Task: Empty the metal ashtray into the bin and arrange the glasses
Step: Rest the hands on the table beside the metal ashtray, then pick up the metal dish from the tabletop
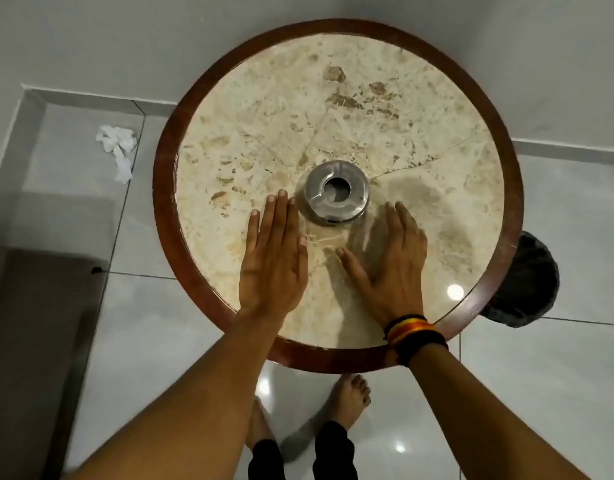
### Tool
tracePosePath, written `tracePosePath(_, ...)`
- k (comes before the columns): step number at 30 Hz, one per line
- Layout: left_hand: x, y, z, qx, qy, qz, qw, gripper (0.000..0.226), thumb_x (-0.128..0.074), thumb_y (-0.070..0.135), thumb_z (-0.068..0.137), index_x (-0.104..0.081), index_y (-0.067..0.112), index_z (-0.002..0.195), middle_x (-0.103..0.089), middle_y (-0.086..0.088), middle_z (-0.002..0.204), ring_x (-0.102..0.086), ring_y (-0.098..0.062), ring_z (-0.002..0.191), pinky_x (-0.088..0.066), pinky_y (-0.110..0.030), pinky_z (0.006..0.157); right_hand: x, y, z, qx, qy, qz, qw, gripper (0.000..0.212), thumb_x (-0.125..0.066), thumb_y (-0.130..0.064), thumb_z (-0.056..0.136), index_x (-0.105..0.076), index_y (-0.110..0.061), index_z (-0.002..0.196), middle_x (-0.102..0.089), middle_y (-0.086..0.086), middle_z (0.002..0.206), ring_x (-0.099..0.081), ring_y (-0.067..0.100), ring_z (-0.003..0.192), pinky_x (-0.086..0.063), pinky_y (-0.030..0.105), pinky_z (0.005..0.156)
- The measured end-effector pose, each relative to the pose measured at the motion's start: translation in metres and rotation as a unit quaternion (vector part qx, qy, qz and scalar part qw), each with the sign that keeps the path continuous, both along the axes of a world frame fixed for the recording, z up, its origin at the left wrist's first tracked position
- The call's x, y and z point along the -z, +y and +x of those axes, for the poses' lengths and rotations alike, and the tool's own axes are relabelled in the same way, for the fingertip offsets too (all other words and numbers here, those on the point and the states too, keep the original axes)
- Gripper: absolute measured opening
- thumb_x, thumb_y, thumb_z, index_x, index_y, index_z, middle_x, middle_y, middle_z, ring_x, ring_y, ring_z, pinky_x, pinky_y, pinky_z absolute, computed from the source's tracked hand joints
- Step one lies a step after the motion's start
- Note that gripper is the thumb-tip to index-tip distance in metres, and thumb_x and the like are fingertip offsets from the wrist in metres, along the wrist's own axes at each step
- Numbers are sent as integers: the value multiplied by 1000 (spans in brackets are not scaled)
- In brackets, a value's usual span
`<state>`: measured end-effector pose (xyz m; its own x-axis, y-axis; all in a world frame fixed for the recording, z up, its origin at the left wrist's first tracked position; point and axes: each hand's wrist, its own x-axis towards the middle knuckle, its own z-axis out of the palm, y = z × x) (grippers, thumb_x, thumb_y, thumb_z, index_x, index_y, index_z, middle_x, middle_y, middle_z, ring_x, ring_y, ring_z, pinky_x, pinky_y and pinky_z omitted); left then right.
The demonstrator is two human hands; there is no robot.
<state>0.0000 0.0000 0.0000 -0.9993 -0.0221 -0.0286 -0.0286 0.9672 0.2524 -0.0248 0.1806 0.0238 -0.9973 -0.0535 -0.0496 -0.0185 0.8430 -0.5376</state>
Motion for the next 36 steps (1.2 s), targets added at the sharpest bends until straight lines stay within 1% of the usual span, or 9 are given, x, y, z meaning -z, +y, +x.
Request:
tracePosePath(5,7,-2,-18,7,-17,-24,1000,65,-17,33,112,-9,4,170,-8,-15,181,-5,-30,169,-17,-54,136,-15,-33,-57,-13,13,-67,998,115,-75,-64,76,-18,-10,159,-34,10,160,-33,27,147,-33,47,120)
tracePosePath(10,9,-4,-34,9,-25,-31,999,67,-15,33,110,-5,5,170,-2,-14,181,0,-29,169,-12,-53,137,-8,-40,-70,-24,1,-52,998,116,-76,-64,74,-17,-13,160,-40,8,157,-40,27,142,-38,48,115)
tracePosePath(15,10,-6,-34,27,-36,-52,998,73,-19,32,105,-2,3,169,0,-17,181,2,-31,168,-14,-54,136,-23,-37,-70,10,-3,-128,992,120,-83,-57,69,-14,-18,160,-36,3,153,-38,21,142,-42,47,113)
tracePosePath(20,7,-5,-36,9,3,35,999,65,-24,30,109,-21,4,168,-18,-15,180,-14,-30,168,-25,-59,133,-31,-14,-121,74,30,-143,987,121,-87,-49,68,-13,-19,160,-35,5,153,-39,22,142,-42,46,115)
tracePosePath(29,3,-5,-36,16,-18,15,1000,63,-16,33,111,-24,3,167,-22,-17,178,-18,-34,167,-30,-61,130,1,-4,-195,62,-38,-103,992,118,-86,-51,68,-18,-18,159,-35,7,158,-35,28,145,-32,51,120)
tracePosePath(31,4,-5,-35,18,-12,18,1000,63,-22,31,110,-26,3,167,-22,-17,178,-18,-33,167,-29,-61,131,-7,-3,-186,66,-46,-96,992,109,-85,-51,71,-25,-20,157,-30,7,161,-29,29,148,-30,52,121)
tracePosePath(33,5,-5,-35,19,0,25,1000,62,-24,30,111,-27,3,166,-24,-16,178,-19,-33,167,-28,-60,131,-24,-2,-162,67,-19,-75,995,83,-79,-48,80,-41,-24,149,-33,7,159,-30,27,146,-34,48,118)
tracePosePath(34,5,-5,-34,19,8,29,999,61,-24,29,111,-29,3,166,-25,-16,177,-20,-33,166,-28,-60,132,-33,-3,-144,57,9,-56,997,66,-76,-44,84,-51,-25,142,-41,7,151,-37,25,140,-38,45,114)
tracePosePath(36,5,-5,-35,19,21,35,999,60,-26,28,111,-31,2,165,-27,-16,176,-21,-33,166,-27,-59,132,-49,-11,-102,20,59,-8,998,38,-70,-37,89,-66,-23,124,-61,6,119,-54,21,110,-47,40,96)
